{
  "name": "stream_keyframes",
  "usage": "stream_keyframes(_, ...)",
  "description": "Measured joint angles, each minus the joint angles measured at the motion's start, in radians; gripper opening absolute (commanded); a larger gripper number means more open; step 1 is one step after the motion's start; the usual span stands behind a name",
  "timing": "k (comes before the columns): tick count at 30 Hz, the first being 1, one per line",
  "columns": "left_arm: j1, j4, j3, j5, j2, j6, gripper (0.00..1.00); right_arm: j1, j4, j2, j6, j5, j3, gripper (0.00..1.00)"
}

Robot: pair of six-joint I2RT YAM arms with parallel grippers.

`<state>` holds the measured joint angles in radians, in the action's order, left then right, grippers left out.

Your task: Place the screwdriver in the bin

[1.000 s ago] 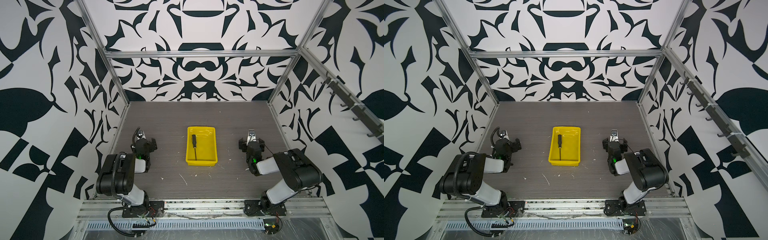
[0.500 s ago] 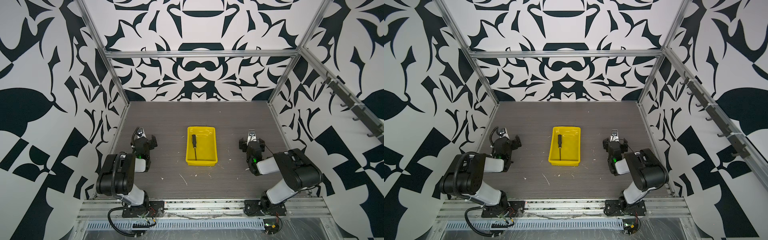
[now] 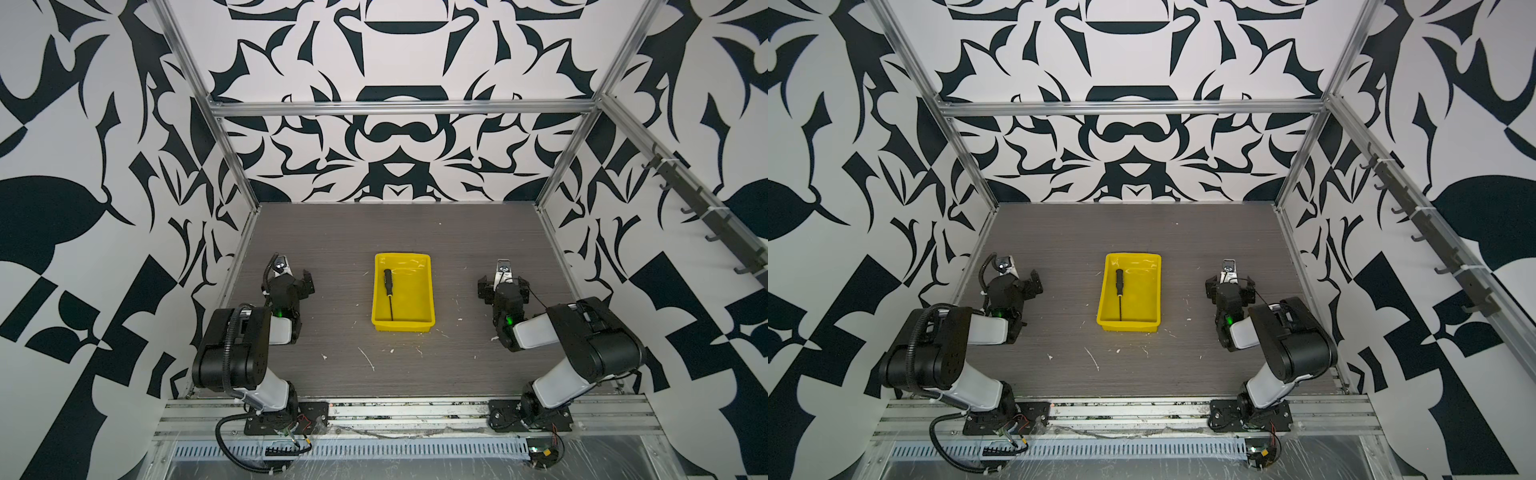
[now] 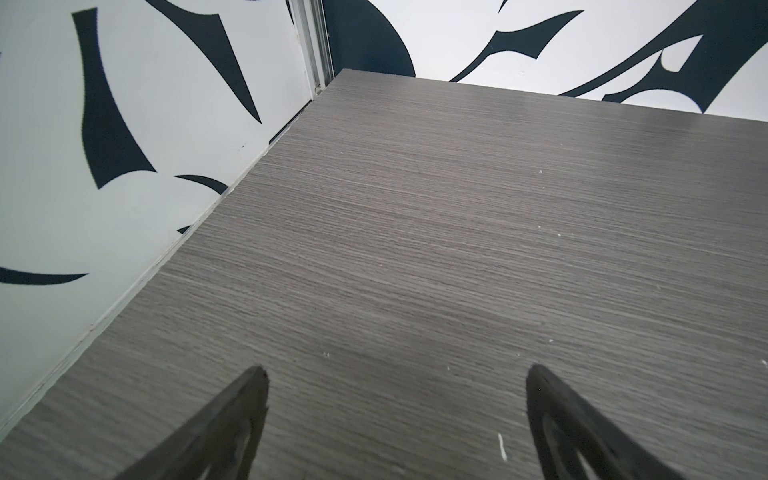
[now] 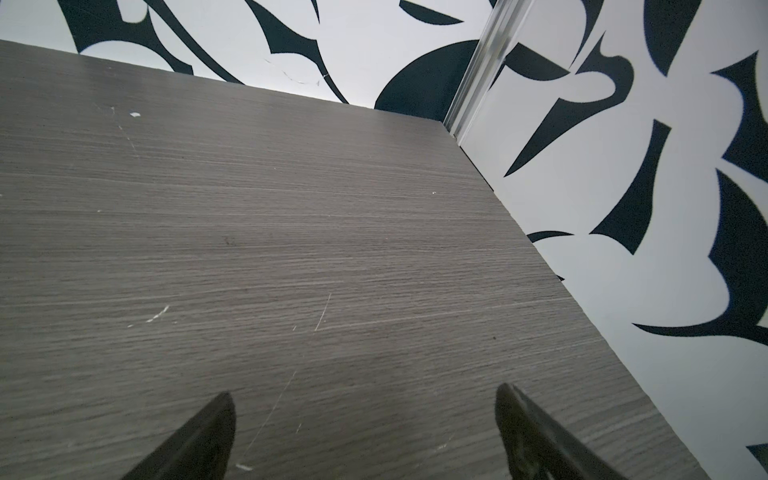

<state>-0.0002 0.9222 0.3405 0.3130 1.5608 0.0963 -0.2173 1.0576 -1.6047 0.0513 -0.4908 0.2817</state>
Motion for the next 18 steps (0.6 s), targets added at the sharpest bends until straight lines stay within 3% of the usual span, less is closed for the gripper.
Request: stream_keyframes(18,0.000,0.000,0.000,0.000,0.000,0.000,0.99,0.033,-0.041,0.000,-0.022,0.039,0.022,1.00)
